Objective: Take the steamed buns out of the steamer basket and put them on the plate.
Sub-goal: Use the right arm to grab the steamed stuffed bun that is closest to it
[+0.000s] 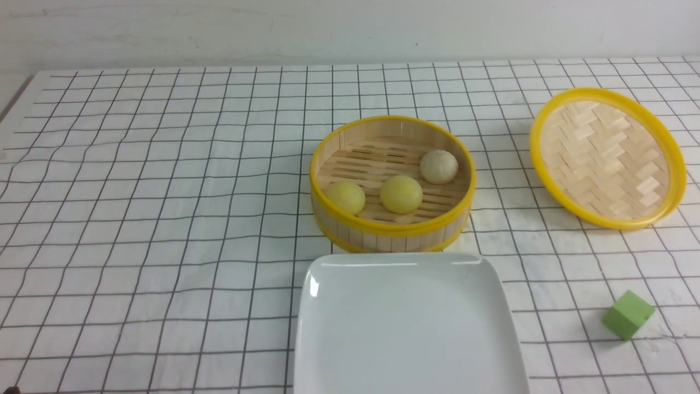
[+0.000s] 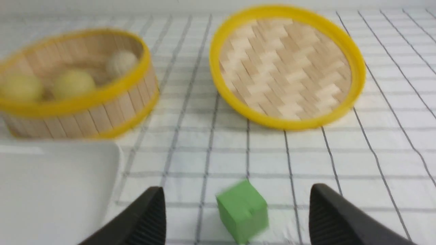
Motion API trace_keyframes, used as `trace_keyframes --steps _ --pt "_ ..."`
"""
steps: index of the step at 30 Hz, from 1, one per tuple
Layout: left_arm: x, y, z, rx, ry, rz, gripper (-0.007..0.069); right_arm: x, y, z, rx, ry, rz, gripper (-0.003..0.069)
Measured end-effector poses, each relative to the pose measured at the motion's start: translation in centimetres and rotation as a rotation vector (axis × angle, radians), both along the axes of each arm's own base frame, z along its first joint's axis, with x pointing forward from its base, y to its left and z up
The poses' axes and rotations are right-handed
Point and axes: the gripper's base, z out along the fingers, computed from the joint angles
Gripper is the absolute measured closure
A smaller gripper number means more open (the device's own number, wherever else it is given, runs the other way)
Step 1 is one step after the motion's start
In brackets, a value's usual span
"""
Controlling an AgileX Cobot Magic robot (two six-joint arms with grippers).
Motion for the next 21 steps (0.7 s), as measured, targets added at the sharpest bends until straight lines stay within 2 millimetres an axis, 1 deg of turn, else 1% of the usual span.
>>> trace_keyframes --steps 1,2,3,4,6,7,8,10,14,18,21 --pt "0.0 0.0 0.0 0.000 0.000 0.000 0.0382 -0.2 0.1 0.7 0.021 -0.012 0.010 0.0113" --pt "0.0 0.0 0.0 0.000 0.000 0.000 0.0382 -0.7 0.3 2.5 0.041 -0.046 0.027 0.0113" --pt "0.0 0.0 0.0 0.000 0.000 0.000 0.0382 -0.8 0.3 2.6 0.045 -0.045 0.032 0.0113" --pt "0.0 0.0 0.0 0.000 0.000 0.000 0.0382 -1.4 0.5 4.0 0.055 -0.062 0.052 0.0113" --pt "0.0 0.0 0.0 0.000 0.000 0.000 0.0382 -2.1 0.7 5.8 0.069 -0.093 0.075 0.0113" --pt "0.0 0.0 0.0 0.000 0.000 0.000 0.0382 -2.2 0.8 5.9 0.072 -0.095 0.078 0.0113" --pt "0.0 0.0 0.0 0.000 0.000 0.000 0.0382 -2.6 0.9 6.8 0.100 -0.119 0.092 0.0113" --pt "0.0 0.0 0.0 0.000 0.000 0.000 0.0382 -2.8 1.1 7.2 0.142 -0.134 0.109 0.0113" --pt "0.0 0.0 0.0 0.000 0.000 0.000 0.0382 -2.9 1.3 7.5 0.218 -0.145 0.138 0.0113" --pt "0.0 0.0 0.0 0.004 0.000 0.000 0.0382 -2.9 1.3 7.8 0.243 -0.166 0.133 0.0113" --pt "0.0 0.3 0.1 0.084 0.005 0.003 0.0382 -2.9 1.3 7.8 0.276 -0.167 0.137 0.0113"
